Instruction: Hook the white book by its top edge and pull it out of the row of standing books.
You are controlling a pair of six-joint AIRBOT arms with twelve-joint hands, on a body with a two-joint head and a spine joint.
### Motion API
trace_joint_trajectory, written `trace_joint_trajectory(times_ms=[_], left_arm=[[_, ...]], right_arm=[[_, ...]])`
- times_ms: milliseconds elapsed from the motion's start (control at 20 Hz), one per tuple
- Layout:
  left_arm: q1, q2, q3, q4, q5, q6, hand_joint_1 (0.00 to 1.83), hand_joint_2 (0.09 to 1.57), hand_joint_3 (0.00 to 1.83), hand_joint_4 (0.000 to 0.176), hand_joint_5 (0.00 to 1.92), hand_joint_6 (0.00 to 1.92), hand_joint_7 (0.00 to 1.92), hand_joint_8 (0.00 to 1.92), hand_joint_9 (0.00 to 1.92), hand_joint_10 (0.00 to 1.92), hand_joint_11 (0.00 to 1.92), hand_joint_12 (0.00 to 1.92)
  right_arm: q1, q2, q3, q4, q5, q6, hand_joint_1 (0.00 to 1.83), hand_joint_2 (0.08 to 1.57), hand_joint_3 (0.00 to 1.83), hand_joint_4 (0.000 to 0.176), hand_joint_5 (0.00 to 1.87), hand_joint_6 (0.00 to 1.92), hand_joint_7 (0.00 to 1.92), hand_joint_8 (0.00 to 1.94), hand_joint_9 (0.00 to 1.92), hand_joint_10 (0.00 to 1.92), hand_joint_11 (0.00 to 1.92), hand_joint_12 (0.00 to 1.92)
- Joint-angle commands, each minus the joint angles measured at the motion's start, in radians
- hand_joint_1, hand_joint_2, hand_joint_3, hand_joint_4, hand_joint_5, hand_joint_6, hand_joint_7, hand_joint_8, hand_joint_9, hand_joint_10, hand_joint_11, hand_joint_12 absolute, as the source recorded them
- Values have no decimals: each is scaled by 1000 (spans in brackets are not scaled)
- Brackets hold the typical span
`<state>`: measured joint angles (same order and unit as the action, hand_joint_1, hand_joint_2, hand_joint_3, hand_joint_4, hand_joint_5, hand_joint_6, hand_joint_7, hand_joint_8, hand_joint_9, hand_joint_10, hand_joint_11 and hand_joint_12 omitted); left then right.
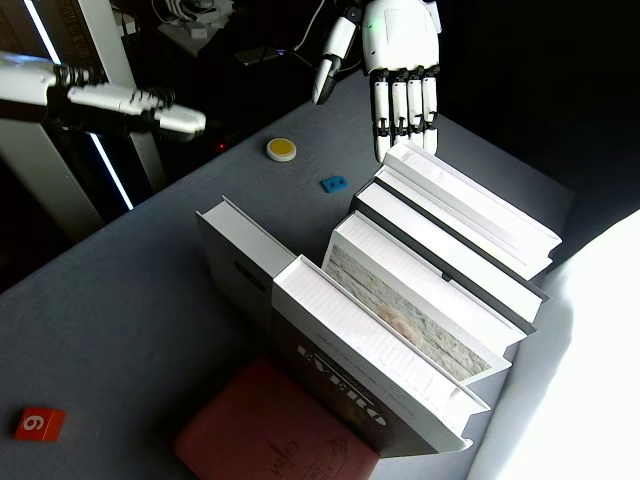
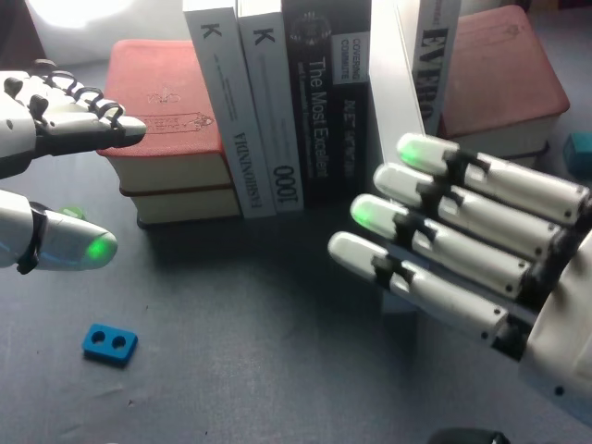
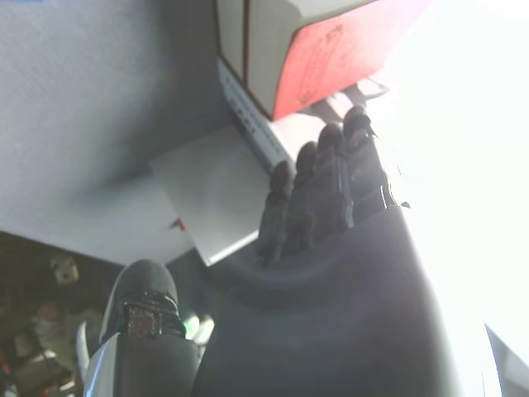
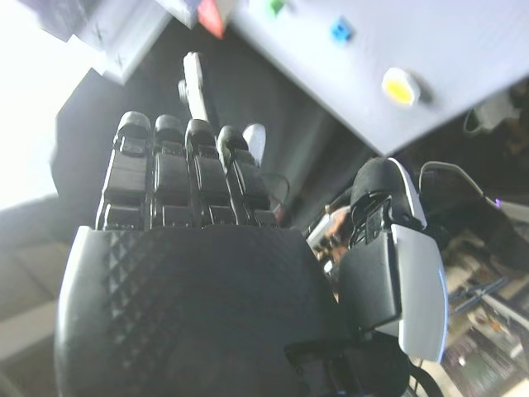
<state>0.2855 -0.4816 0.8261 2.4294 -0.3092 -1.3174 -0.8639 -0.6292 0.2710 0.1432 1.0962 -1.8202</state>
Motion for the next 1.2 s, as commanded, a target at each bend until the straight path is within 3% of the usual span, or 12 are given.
trace_joint_trajectory(times_ms=[0, 500, 700, 1150], left_arm=[[-9, 2, 2, -14, 81, 1, 0, 1178, 0, 0, 0, 0, 0, 0, 0, 0, 0, 0], [-6, 1, 10, -14, 91, 7, 0, 1187, 4, 0, 0, 0, 0, 0, 0, 0, 0, 0], [-7, 1, 12, -14, 91, 6, 0, 1187, 3, 0, 0, 0, 0, 0, 0, 0, 0, 0], [-7, 0, 12, -14, 90, 5, 0, 1186, 2, 0, 0, 0, 0, 0, 0, 0, 0, 0]], right_arm=[[17, 5, -3, -49, 120, 31, 0, 1175, 0, 0, 52, 11, 22, 7, 0, 0, 0, 0], [103, 12, 46, -52, 59, 183, 0, 1179, 2, 0, 45, 2, 5, 0, 0, 0, 0, 0], [174, 9, 90, -52, -59, 356, 0, 1175, 0, 0, 19, 1, 0, 0, 0, 0, 0, 0], [188, -6, 135, -115, -104, 482, 0, 1178, 0, 0, 41, 7, 4, 1, 0, 0, 0, 0]])
